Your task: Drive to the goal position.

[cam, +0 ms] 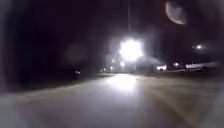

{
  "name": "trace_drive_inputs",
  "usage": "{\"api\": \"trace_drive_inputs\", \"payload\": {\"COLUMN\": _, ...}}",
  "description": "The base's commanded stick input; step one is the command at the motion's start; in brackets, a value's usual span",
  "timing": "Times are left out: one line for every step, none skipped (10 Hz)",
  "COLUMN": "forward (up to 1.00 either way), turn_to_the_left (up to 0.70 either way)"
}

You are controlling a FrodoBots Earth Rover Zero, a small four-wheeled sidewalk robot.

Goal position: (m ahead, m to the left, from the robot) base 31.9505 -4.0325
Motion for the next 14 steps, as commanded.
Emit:
{"api": "trace_drive_inputs", "payload": {"forward": 1.0, "turn_to_the_left": 0.0}}
{"api": "trace_drive_inputs", "payload": {"forward": 1.0, "turn_to_the_left": 0.0}}
{"api": "trace_drive_inputs", "payload": {"forward": 1.0, "turn_to_the_left": 0.0}}
{"api": "trace_drive_inputs", "payload": {"forward": 1.0, "turn_to_the_left": 0.0}}
{"api": "trace_drive_inputs", "payload": {"forward": 1.0, "turn_to_the_left": 0.0}}
{"api": "trace_drive_inputs", "payload": {"forward": 1.0, "turn_to_the_left": 0.0}}
{"api": "trace_drive_inputs", "payload": {"forward": 1.0, "turn_to_the_left": 0.0}}
{"api": "trace_drive_inputs", "payload": {"forward": 1.0, "turn_to_the_left": 0.0}}
{"api": "trace_drive_inputs", "payload": {"forward": 1.0, "turn_to_the_left": 0.0}}
{"api": "trace_drive_inputs", "payload": {"forward": 1.0, "turn_to_the_left": 0.0}}
{"api": "trace_drive_inputs", "payload": {"forward": 1.0, "turn_to_the_left": 0.0}}
{"api": "trace_drive_inputs", "payload": {"forward": 1.0, "turn_to_the_left": 0.0}}
{"api": "trace_drive_inputs", "payload": {"forward": 1.0, "turn_to_the_left": 0.0}}
{"api": "trace_drive_inputs", "payload": {"forward": 1.0, "turn_to_the_left": 0.0}}
